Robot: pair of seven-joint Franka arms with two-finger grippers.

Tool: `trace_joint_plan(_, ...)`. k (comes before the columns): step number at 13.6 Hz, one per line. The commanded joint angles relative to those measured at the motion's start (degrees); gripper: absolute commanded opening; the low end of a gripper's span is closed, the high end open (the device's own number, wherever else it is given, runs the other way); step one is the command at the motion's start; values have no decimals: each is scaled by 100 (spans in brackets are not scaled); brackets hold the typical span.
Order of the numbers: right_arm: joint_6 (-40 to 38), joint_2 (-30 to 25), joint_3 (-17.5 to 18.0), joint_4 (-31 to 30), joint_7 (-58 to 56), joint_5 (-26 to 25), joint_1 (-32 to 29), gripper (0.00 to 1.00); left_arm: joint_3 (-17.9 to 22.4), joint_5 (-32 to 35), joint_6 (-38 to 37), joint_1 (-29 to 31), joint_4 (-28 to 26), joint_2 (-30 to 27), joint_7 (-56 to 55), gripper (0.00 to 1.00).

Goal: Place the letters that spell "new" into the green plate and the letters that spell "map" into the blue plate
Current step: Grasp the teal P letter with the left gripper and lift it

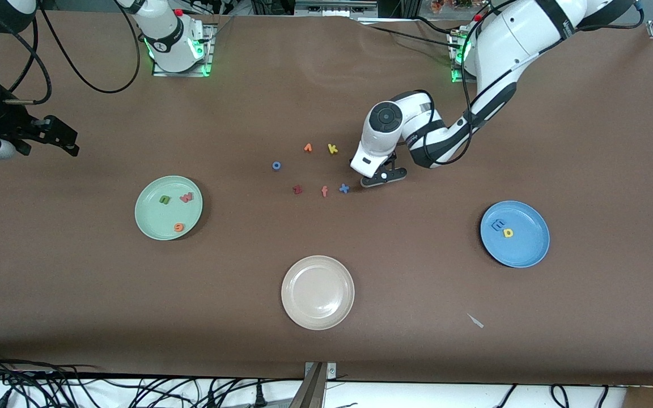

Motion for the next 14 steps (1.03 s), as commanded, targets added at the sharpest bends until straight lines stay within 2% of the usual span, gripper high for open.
trace_joint_plan(1, -100, 69, 21, 103, 82, 290, -42, 100, 196, 316, 61, -180, 114, 125, -94, 5)
trace_joint_plan(3, -118, 34, -49, 103, 47, 415, -42, 100, 178, 307, -87, -180, 280, 89, -59, 1)
trace_joint_plan(6, -371, 16, -49, 120, -15, 354, -42, 100, 108, 132, -920, -101, 710, 72, 527, 0)
trace_joint_plan(7, -399, 16, -49, 138, -15, 301, -42, 100, 90, -130, -1193, -75, 921, 46, 861, 0)
trace_joint_plan(9, -452, 25, -23, 138, -15, 274, -25, 100, 90, -605, -2192, 56, 1535, -25, 2018, 0)
trace_joint_plan(11, -452, 16, 21, 138, -6, 55, 10, 100, 90, -669, -3047, 302, 2046, -25, 3004, 0)
trace_joint_plan(14, -443, 25, 12, 138, -6, 54, 2, 100, 90, -669, -3235, 1021, 2110, -148, 4453, 0)
